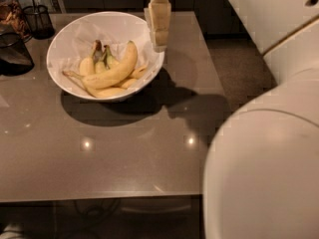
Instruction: Pick banana from white bowl
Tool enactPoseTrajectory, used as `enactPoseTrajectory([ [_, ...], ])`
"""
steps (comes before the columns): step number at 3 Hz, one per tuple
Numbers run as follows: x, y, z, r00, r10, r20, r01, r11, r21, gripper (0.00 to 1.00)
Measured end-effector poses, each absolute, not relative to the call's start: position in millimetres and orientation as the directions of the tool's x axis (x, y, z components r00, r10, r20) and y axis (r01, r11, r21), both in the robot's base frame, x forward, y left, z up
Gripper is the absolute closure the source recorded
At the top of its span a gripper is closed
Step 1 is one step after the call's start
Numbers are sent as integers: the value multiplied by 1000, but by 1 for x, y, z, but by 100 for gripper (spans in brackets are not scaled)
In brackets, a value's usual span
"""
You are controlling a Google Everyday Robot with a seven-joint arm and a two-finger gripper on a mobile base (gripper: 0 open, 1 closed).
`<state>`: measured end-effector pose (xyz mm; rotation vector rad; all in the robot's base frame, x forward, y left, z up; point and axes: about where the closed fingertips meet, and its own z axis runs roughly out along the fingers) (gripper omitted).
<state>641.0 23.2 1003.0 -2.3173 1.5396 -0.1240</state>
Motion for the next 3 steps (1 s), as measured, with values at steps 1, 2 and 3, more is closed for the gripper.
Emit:
enactPoseTrajectory([
  [1, 665, 58, 1010, 414, -892, -183, -871, -330, -363, 0],
  [2, 678, 76, 1008, 387, -893, -227, -886, -293, -360, 0],
  [3, 684, 79, 1009, 401, -883, -245, -875, -289, -389, 0],
])
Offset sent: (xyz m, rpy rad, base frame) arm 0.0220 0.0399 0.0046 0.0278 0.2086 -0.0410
